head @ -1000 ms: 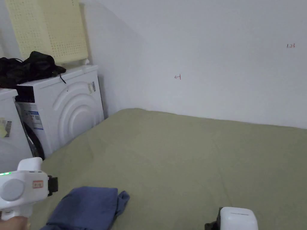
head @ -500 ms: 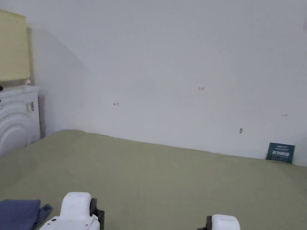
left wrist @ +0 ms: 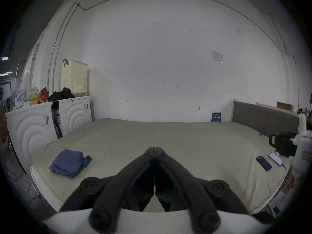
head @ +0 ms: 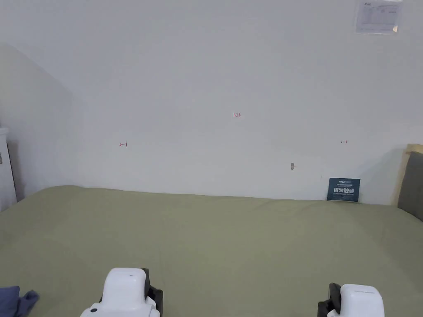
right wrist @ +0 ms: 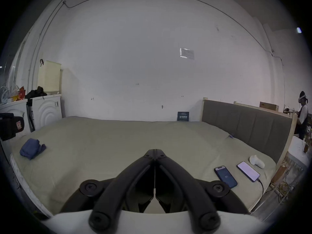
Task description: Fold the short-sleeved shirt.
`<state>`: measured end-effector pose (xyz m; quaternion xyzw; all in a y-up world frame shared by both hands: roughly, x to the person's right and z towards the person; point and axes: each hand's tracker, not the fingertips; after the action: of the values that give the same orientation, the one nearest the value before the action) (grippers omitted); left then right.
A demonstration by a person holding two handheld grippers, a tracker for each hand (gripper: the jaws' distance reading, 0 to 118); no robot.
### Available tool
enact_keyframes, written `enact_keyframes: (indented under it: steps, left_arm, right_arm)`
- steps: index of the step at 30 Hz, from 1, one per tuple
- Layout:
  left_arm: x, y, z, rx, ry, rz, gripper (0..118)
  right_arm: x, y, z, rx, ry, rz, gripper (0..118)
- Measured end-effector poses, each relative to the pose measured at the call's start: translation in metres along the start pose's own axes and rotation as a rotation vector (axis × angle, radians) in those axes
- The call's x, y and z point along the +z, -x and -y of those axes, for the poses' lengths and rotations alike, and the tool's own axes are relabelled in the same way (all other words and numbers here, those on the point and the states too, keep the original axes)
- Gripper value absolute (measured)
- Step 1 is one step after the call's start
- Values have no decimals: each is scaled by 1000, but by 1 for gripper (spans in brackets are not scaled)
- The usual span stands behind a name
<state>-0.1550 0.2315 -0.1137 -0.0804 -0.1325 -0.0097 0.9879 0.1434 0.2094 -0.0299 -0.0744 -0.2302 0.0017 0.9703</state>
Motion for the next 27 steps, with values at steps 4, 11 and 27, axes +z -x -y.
enact_keyframes:
  steps: [4, 11, 27]
  left_arm:
    - [-3, 3, -17, -35, -61, -6, 32]
    - [-11, 5, -18, -34, -68, 17, 118]
    - [-17, 4, -11, -14, -28, 13, 118]
  right_arm:
    - [0, -6, -10, 23, -41, 19, 17]
    - [-5, -12, -12, 21, -46, -12, 118]
    - [-13, -5, -17, 22, -33, -19, 118]
